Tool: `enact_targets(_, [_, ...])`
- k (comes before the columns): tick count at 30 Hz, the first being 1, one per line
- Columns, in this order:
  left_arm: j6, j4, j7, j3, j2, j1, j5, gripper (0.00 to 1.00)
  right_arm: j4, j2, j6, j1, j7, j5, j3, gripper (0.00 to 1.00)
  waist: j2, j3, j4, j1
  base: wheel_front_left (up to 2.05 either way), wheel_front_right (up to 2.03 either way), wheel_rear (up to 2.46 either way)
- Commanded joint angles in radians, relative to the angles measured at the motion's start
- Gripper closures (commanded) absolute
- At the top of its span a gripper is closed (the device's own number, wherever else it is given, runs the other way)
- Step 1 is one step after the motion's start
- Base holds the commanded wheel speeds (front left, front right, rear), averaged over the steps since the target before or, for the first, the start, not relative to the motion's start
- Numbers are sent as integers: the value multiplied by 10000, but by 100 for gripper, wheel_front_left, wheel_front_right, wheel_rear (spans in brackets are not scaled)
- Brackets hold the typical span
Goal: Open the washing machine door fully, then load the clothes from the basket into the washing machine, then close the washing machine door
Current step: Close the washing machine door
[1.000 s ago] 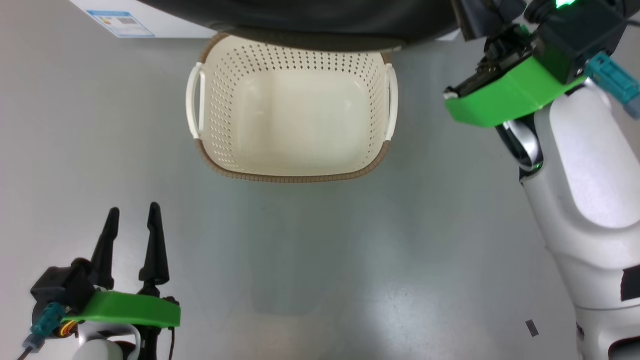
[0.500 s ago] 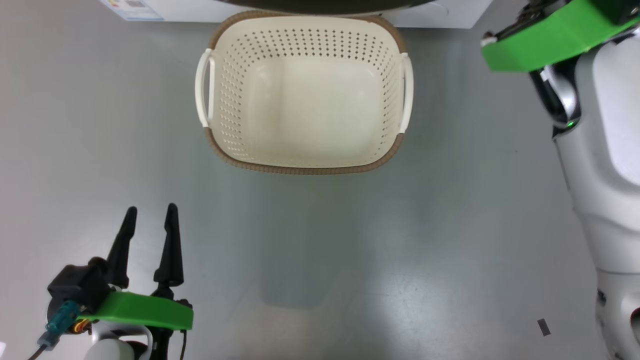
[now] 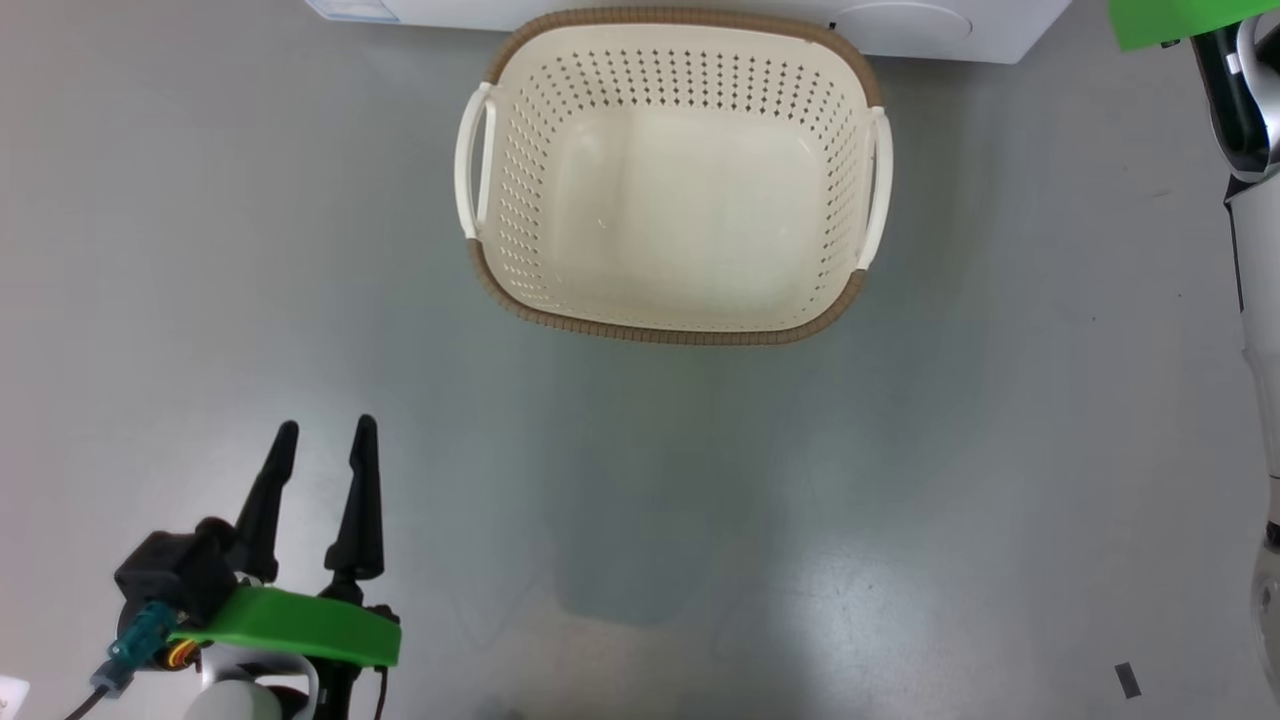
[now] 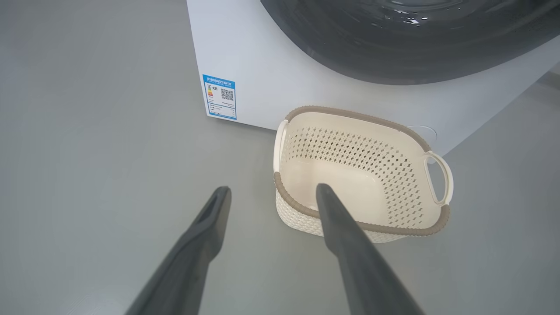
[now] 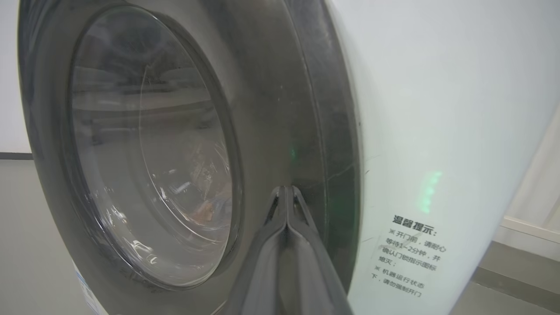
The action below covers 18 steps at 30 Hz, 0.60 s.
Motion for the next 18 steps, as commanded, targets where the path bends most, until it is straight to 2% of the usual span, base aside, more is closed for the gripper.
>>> enact_targets(1, [-21,-121,-65,359,189,-2,-106,0,-151,-46,-115,-234,89,-10,-275,100,0,-50,15,0,0,0,0])
enact_targets(8, [-13,-107,-65,505,189,-28,-228,0,-764,126,-115,712,89,153,-162,100,0,-507,-209,0,0,0,0])
enact_targets(12, [71,-266,-65,649,189,-53,-248,0,-1362,121,-115,1878,89,493,303,99,0,-1000,-403,0,0,0,0])
enact_targets(13, [66,-330,-65,651,189,-31,-264,0,-1534,125,-115,2226,89,581,397,89,0,-1148,-470,0,0,0,0])
enact_targets(14, [52,-444,-65,620,189,-8,-174,0,-1688,119,-115,2593,89,651,480,73,0,-1301,-535,0,0,0,0])
enact_targets(17, [26,-588,-65,628,189,182,-106,0,-2266,238,-115,3730,89,959,410,46,0,-1817,-751,0,0,0,0])
enact_targets(18, [20,-658,-65,656,189,237,-31,0,-2476,287,-115,4122,89,1040,349,23,0,-1998,-831,0,0,0,0])
